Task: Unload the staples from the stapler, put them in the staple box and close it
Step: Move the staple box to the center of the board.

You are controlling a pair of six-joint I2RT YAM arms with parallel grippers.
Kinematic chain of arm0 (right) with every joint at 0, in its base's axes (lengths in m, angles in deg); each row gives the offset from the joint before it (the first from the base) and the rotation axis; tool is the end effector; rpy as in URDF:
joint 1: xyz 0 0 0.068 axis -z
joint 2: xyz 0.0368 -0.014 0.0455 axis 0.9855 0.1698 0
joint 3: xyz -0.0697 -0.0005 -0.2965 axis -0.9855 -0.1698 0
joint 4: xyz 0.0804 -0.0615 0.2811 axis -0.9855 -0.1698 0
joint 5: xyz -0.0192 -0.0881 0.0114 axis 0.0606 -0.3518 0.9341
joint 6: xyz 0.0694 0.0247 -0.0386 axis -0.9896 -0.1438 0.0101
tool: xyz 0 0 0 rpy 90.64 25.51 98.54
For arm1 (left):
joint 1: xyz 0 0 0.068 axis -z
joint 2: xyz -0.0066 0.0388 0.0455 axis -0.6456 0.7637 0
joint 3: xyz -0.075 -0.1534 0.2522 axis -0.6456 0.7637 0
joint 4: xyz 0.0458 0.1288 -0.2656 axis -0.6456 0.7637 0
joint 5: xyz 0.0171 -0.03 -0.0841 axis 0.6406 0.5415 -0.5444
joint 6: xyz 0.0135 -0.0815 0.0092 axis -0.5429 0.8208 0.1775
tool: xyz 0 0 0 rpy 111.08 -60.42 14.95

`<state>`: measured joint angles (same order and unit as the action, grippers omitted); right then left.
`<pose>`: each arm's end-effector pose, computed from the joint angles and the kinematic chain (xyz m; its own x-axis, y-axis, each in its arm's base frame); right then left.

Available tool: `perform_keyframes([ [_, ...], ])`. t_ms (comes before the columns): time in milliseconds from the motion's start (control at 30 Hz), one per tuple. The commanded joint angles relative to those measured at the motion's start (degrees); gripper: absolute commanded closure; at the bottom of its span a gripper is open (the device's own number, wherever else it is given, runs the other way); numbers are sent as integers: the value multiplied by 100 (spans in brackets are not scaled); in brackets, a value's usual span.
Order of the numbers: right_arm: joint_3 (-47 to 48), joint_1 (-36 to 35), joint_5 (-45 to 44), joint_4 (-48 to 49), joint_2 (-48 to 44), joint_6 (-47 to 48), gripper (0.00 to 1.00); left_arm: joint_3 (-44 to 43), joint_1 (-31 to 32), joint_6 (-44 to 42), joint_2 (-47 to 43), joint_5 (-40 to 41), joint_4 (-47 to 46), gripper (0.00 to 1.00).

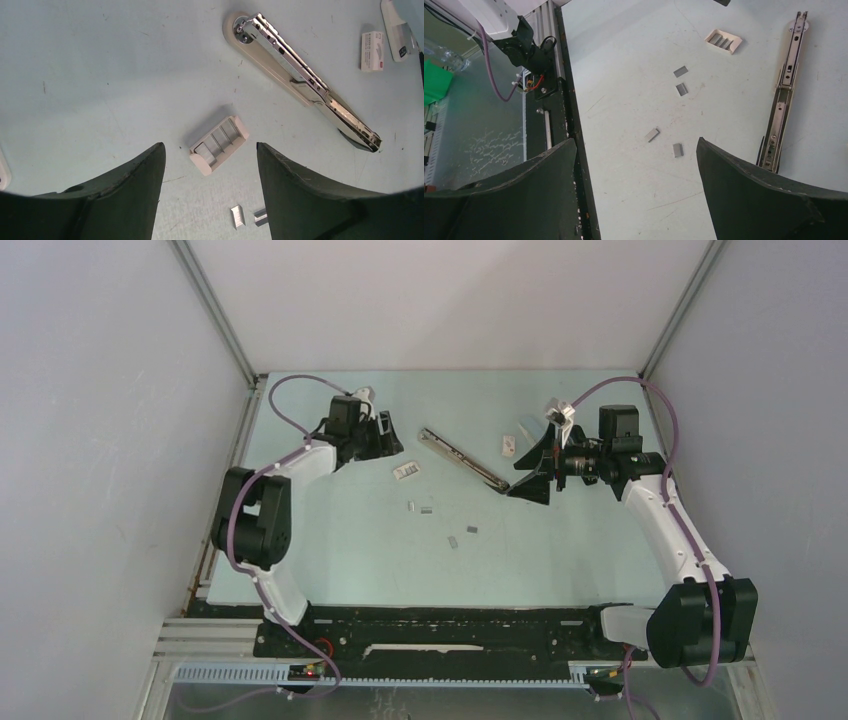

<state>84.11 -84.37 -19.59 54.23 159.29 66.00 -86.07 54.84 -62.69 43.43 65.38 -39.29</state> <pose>0.2855 0.0886 0.3280 -0.3413 -0.1630 -0.9257 -0.9182 0.2687 0.2912 0.4372 -0.1303 0.1936 -0.7394 -0.1790 -0.6490 0.1407 0.9016 -0.4091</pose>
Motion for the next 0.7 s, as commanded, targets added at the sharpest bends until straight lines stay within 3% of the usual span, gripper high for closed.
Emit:
perform_keyframes([
  [0, 4, 21, 170, -16, -97, 114, 0, -500, -103, 168, 186, -187, 127, 28],
  [667, 7, 98, 258, -49, -157, 131, 0, -1083, -206, 35, 727, -351, 626, 33],
])
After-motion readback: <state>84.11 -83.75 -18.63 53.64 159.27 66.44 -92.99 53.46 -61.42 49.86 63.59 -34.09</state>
